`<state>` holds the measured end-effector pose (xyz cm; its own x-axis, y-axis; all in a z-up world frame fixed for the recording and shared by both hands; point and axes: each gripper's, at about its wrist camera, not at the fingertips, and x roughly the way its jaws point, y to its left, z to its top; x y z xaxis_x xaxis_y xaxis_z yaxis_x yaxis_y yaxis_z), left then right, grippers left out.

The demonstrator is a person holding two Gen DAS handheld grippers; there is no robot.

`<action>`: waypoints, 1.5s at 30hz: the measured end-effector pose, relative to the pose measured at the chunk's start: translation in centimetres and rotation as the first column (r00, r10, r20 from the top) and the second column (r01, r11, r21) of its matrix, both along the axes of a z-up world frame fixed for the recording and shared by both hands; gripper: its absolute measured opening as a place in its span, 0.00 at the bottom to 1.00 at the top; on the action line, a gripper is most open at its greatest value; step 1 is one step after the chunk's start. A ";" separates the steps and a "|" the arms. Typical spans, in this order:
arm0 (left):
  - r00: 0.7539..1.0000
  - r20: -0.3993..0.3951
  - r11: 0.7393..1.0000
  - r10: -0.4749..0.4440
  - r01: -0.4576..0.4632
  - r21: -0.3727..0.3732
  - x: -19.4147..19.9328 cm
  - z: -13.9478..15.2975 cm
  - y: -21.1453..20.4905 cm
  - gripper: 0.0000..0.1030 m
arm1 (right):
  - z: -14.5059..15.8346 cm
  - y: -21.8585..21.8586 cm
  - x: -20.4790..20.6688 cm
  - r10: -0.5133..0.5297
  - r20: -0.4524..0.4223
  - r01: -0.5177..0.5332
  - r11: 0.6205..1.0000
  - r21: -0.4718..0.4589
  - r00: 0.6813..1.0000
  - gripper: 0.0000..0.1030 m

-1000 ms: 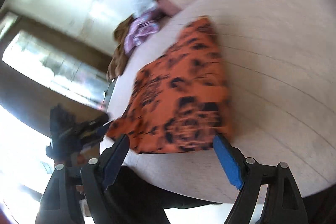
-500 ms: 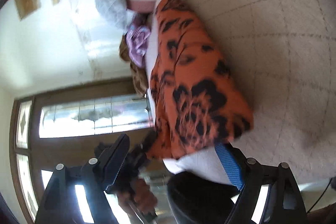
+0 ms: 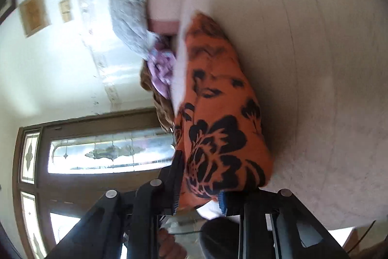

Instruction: Fold small clothes

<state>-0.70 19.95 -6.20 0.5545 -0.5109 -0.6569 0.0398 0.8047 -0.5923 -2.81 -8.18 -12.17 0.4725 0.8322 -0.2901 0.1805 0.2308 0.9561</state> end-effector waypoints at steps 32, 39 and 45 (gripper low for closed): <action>0.991 -0.120 0.986 0.059 -0.039 0.163 1.0 -6.2 1.5 0.17 | 1.3 -5.4 -1.5 0.174 0.041 -0.160 0.960 -0.231 0.984 0.77; 0.995 -0.057 0.986 0.086 -0.077 0.149 2.0 -1.5 2.4 0.40 | 3.5 -4.5 3.0 0.179 0.088 -0.144 0.941 -0.305 0.980 0.81; 0.992 -0.115 0.970 0.043 -0.014 0.243 8.4 -3.5 1.1 0.50 | 2.7 -2.2 7.1 0.225 0.052 -0.194 0.920 -0.340 0.973 0.81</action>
<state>7.67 21.04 -9.68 0.4772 -0.3143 -0.8207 -0.0438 0.9242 -0.3794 4.33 -10.39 -9.52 0.3341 0.7790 -0.5307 0.0115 0.5596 0.8287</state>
